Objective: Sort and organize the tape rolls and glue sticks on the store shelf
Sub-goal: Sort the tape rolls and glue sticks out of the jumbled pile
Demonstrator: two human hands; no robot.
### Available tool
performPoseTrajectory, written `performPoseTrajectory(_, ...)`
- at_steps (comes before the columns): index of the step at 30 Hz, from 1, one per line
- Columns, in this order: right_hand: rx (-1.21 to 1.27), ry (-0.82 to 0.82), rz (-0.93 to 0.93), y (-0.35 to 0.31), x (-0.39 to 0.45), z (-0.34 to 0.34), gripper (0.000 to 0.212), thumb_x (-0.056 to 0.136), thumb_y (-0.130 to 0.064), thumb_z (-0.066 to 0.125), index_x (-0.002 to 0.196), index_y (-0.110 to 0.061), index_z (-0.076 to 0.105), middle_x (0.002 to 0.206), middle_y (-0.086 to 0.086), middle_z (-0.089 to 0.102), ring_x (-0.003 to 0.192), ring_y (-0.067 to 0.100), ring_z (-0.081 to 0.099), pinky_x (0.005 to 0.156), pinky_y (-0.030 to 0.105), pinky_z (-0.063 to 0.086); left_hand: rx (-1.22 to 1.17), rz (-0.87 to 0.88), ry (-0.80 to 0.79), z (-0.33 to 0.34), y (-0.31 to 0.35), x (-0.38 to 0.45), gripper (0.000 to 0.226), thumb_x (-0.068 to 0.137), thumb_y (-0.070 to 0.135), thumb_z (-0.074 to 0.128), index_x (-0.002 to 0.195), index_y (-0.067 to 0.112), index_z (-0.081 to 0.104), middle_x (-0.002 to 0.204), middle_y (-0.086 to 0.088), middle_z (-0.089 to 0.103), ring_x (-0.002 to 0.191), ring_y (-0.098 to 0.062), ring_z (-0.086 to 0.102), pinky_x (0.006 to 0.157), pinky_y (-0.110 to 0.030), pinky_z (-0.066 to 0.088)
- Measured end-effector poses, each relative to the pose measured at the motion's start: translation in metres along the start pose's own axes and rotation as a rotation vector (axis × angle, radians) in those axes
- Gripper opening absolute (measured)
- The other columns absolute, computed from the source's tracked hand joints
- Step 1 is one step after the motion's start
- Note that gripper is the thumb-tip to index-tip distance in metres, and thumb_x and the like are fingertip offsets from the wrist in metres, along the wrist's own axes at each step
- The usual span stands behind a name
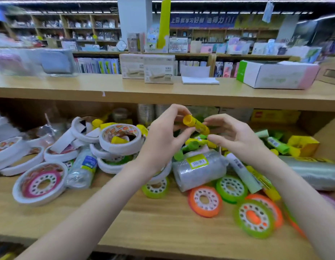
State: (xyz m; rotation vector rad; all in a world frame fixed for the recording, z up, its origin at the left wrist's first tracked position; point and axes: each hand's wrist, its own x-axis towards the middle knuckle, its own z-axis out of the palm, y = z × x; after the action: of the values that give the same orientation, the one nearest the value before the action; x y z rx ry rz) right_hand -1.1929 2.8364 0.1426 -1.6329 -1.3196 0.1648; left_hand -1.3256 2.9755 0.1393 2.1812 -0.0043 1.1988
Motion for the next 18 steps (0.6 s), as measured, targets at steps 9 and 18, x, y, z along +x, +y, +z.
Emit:
performPoseTrajectory(9, -0.419, 0.239, 0.031, 0.022, 0.015, -0.001, 0.014, 0.081, -0.004, 0.065, 0.086, -0.015, 0.061, 0.086, 0.005, 0.056, 0.073, 0.017, 0.058, 0.072, 0.027, 0.050, 0.677, 0.060, -0.115, -0.021, -0.025, -0.012, 0.035, 0.084, 0.029, 0.040, 0.106, 0.012, 0.061, 0.112, -0.004, 0.057, 0.099, -0.026, 0.055, 0.086, -0.029, 0.035)
performPoseTrajectory(18, -0.500, 0.179, -0.086, -0.003, 0.007, 0.030, 0.011, 0.081, -0.002, 0.064, 0.085, -0.012, 0.063, 0.087, 0.003, 0.062, 0.077, 0.014, 0.058, 0.070, 0.001, 0.037, 0.630, -0.012, 0.059, -0.083, -0.042, -0.051, 0.027, 0.084, 0.021, 0.041, 0.095, 0.014, 0.065, 0.106, 0.000, 0.060, 0.096, -0.019, 0.053, 0.088, -0.030, 0.031)
